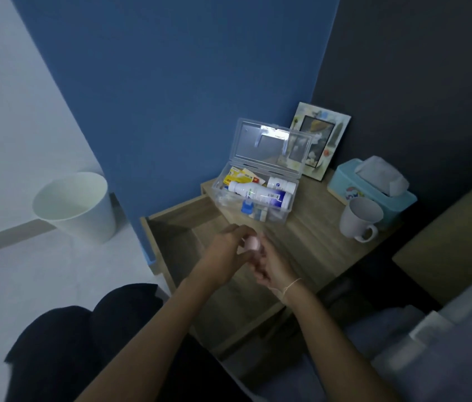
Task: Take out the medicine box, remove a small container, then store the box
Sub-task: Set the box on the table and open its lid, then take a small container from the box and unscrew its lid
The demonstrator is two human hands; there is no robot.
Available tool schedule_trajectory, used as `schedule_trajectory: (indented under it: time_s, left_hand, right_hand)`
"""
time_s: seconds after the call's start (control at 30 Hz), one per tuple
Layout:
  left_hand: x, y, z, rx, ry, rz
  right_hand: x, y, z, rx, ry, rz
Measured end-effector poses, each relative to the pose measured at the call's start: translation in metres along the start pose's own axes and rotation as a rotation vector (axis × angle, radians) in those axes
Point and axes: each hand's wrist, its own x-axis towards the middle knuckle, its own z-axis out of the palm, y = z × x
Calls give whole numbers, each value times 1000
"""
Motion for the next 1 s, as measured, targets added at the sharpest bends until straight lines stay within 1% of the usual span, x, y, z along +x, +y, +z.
schedule_trajectory:
  time_s: [0.07,0.13,0.27,0.33,0.43,0.5,0.6,0.7,0.77,0.83,0.9,1.0]
  left_hand:
    - [-6,3,-2,-15,11,19]
    - [-13,6,-5,10,10,47]
    - [-23,13,-9,44,-15,108]
    - [-24,17,-12,43,-3,129]
    - [-22,24,-15,61,6,133]
    - [-20,29,-15,105,37,77]
    - [-19,33,-16,206,114,-24]
    - [-20,37,-19,112,91,20]
    - [-18,39,-23,74,45,110]
    - [-15,40,-26,66,30,165]
    - [-13,40,-27,67,40,131]
    - [-11,36,-27,124,75,47]
  right_hand:
    - [-4,0,2,26,-34,17]
    - [-8,0,2,101,-82,19]
    - [-20,1,0,298,-316,8]
    - [-26,0,4,378,-354,15]
    - [-32,-2,15,486,-294,22]
    - [-38,-5,22,546,-274,-13]
    - [-49,-11,30,564,-293,-92]
    - [-52,-17,32,562,-260,-129]
    - [-51,-20,32,585,-220,-70]
    - [-51,-19,33,597,-180,-73]
    - [-50,-17,35,603,-171,-93]
    - [-50,-15,37,612,-236,-84]
